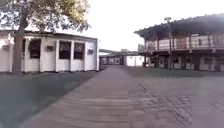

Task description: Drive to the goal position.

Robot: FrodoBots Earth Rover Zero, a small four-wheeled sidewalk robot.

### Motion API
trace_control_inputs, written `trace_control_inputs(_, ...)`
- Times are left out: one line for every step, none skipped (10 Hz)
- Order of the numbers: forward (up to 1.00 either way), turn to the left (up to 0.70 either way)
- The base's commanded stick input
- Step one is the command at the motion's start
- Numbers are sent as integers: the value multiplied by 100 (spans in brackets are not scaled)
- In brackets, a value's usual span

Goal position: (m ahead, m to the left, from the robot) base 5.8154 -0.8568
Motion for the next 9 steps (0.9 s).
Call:
trace_control_inputs(70,0)
trace_control_inputs(70,0)
trace_control_inputs(70,0)
trace_control_inputs(70,0)
trace_control_inputs(70,0)
trace_control_inputs(70,0)
trace_control_inputs(70,0)
trace_control_inputs(70,0)
trace_control_inputs(70,0)
